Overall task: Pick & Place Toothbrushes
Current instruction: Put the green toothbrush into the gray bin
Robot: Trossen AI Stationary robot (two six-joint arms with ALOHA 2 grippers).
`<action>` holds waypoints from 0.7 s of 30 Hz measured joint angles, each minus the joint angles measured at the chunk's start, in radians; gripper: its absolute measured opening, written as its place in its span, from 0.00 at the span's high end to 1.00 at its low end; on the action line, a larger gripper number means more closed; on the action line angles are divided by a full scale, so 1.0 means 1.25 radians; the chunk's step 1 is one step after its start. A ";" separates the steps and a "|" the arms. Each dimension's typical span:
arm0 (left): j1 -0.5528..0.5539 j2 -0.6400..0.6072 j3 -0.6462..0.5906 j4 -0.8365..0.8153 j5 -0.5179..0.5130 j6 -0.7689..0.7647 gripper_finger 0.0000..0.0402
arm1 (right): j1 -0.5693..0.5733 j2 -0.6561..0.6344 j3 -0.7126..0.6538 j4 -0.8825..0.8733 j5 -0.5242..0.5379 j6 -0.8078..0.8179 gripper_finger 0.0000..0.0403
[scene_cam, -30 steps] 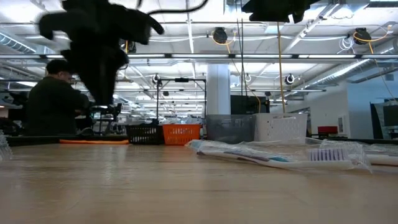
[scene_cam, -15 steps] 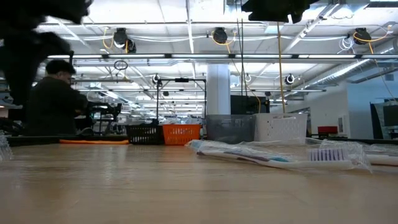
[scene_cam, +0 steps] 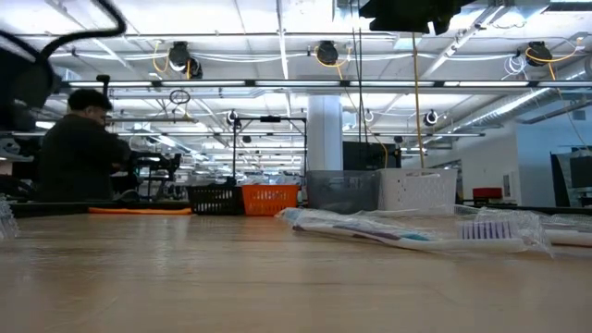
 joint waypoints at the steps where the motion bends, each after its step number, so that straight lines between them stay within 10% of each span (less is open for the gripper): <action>1: 0.000 0.000 -0.010 0.003 0.000 0.000 0.56 | 0.000 0.000 0.000 0.000 0.000 0.000 0.41; 11: 0.001 -0.003 -0.049 0.022 0.022 0.000 0.60 | 0.000 0.000 0.000 0.000 0.000 0.000 0.41; 21: 0.002 -0.002 -0.051 0.051 0.033 0.062 0.95 | 0.000 0.000 0.000 0.000 0.000 0.000 0.41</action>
